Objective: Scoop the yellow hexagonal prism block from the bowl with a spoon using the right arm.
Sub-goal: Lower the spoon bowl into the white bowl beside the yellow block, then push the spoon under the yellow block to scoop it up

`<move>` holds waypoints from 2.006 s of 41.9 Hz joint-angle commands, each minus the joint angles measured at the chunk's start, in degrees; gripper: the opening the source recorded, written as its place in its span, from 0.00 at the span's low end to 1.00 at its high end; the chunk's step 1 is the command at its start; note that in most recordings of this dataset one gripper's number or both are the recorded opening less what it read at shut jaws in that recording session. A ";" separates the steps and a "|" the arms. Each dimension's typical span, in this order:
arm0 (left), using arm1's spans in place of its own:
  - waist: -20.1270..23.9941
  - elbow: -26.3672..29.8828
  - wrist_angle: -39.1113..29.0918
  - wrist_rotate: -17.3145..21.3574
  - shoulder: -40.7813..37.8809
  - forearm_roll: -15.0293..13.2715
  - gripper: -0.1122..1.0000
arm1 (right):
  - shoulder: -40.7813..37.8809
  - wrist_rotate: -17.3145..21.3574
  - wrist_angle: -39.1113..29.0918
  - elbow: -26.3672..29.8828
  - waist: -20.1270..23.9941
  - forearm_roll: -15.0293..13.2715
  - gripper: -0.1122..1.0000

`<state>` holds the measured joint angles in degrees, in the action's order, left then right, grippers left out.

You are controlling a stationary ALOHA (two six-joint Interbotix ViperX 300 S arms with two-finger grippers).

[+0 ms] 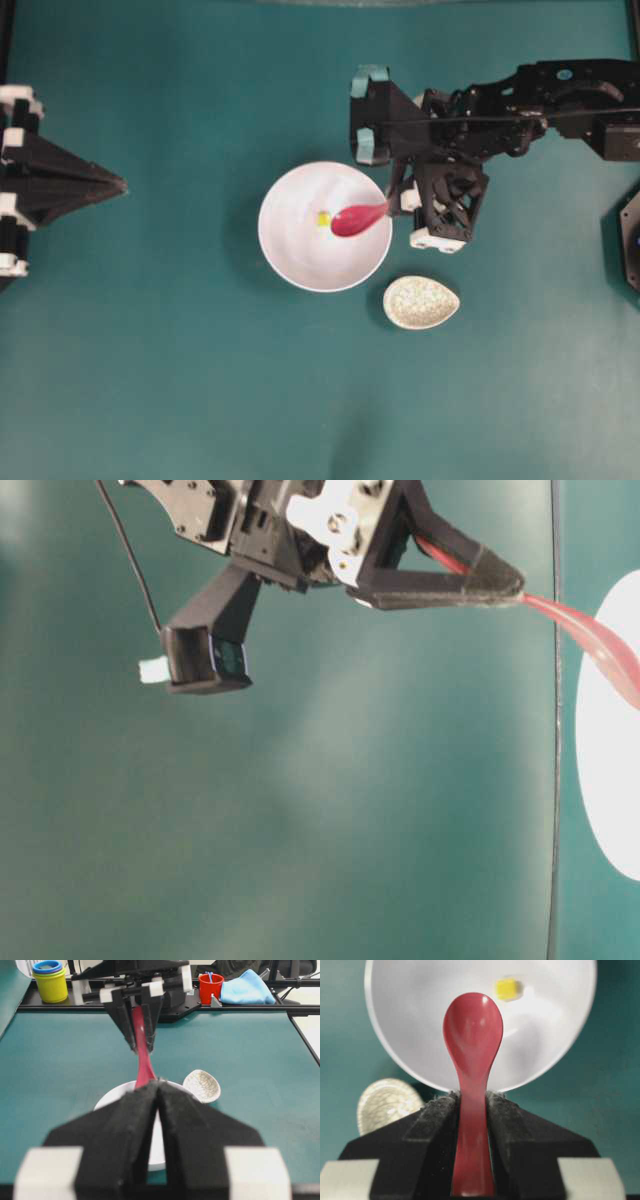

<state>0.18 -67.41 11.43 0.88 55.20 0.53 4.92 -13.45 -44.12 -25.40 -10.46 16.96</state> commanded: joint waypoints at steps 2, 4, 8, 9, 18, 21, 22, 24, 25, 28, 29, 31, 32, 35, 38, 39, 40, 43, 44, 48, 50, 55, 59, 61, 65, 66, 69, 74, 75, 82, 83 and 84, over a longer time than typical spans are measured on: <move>0.09 1.76 0.26 0.09 -0.26 0.18 0.16 | 0.35 1.93 -0.88 2.11 -0.18 -1.85 0.32; 0.09 1.67 0.26 0.09 -0.26 0.18 0.16 | 0.09 2.37 -1.05 2.20 -0.18 -2.11 0.32; 0.09 1.67 0.26 0.09 -0.26 0.18 0.16 | -0.44 2.72 -1.05 2.29 -0.18 -2.11 0.32; 0.09 1.67 0.26 0.09 -0.26 0.18 0.16 | -0.62 2.81 -1.05 2.29 -0.18 -2.20 0.32; 0.09 1.67 0.26 0.09 -0.26 0.18 0.16 | -2.37 2.90 -1.05 2.29 -0.18 -2.11 0.32; 0.09 1.67 0.26 0.09 -0.26 0.18 0.16 | -2.99 2.90 -0.88 2.29 -0.18 -2.20 0.32; 0.09 1.67 0.26 0.09 -0.35 0.18 0.16 | -3.25 2.90 -0.79 2.29 -0.18 -2.11 0.32; 0.09 1.67 0.26 0.09 -0.26 0.18 0.16 | -3.60 2.90 -0.79 2.29 -0.18 -2.20 0.32; 0.09 1.67 0.26 0.09 -0.26 0.18 0.16 | -3.69 2.90 -0.70 2.20 -0.18 -2.11 0.32; 0.09 1.67 0.26 0.09 -0.26 0.18 0.16 | -4.22 2.90 -0.62 2.29 -0.09 -2.11 0.32; 0.09 1.67 0.26 0.09 -0.26 0.18 0.16 | -4.39 2.90 -0.53 2.29 -0.09 -2.11 0.32; 0.18 1.67 0.18 0.09 -0.26 0.18 0.16 | -4.48 2.90 -0.35 2.20 -0.09 -2.11 0.32; 0.09 1.67 0.18 0.09 -0.26 0.18 0.16 | -4.57 2.90 -0.18 2.29 -0.09 -2.11 0.32; 0.09 1.67 0.09 0.09 -0.26 0.18 0.16 | -4.75 2.90 0.44 2.20 0.09 -2.11 0.32; 0.09 1.67 0.09 0.09 -0.26 0.18 0.16 | -4.92 2.90 1.14 2.29 0.18 -2.11 0.32; 0.09 1.67 0.09 0.09 -0.26 0.18 0.16 | -5.01 2.90 1.32 2.29 0.18 -2.11 0.32; 0.09 1.67 0.09 0.09 -0.26 0.18 0.16 | -5.10 2.90 1.58 2.29 0.26 -2.11 0.32; 0.09 1.67 0.09 0.09 -0.26 0.18 0.16 | -5.36 2.90 2.20 2.29 0.26 -2.11 0.32; 0.09 1.67 0.09 0.09 -0.26 0.18 0.16 | -5.45 2.90 2.29 2.29 0.26 -2.11 0.32; 0.09 1.67 0.09 0.09 -0.26 0.18 0.16 | -5.80 2.90 2.64 2.29 0.26 -2.11 0.32; 0.09 1.67 0.09 0.09 -0.26 0.18 0.16 | -5.98 2.90 2.81 2.29 0.26 -2.11 0.32; 0.09 1.76 0.09 0.09 -0.26 0.18 0.16 | -6.24 2.90 3.69 2.29 0.44 -2.11 0.32; 0.09 1.76 0.09 0.09 -0.26 0.18 0.16 | -6.33 2.90 4.57 2.29 0.62 -2.02 0.32; 0.09 1.76 0.09 0.09 -0.26 0.18 0.16 | -6.50 2.90 4.92 2.29 0.70 -2.02 0.32; 0.09 1.67 0.09 0.09 -0.26 0.18 0.16 | -6.77 2.90 5.45 2.29 1.05 -1.85 0.32; 0.09 1.76 0.09 0.09 -0.26 0.18 0.16 | -6.86 2.90 5.63 2.29 1.05 -1.85 0.32; 0.09 1.76 0.09 0.09 -0.26 0.18 0.16 | -7.12 2.90 6.15 2.29 1.32 -1.58 0.32; 0.09 1.76 0.09 0.09 -0.26 0.18 0.16 | -7.38 2.90 7.38 2.29 1.85 -1.41 0.32; 0.09 1.76 0.09 0.09 -0.26 0.18 0.16 | -7.47 2.90 7.56 2.29 1.85 -1.41 0.32; 0.09 1.76 0.09 0.09 -0.26 0.18 0.16 | -7.56 2.90 8.88 2.29 2.11 -1.23 0.33; 0.09 1.76 0.09 0.09 -0.26 0.18 0.16 | -7.65 2.90 9.05 2.29 2.11 -1.14 0.32; 0.09 1.76 0.09 0.09 -0.26 0.18 0.16 | -7.65 2.90 9.14 2.29 2.11 -1.14 0.32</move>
<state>0.18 -67.41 11.25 0.88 55.20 0.53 -3.52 -10.63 -35.77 -24.52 -8.53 15.38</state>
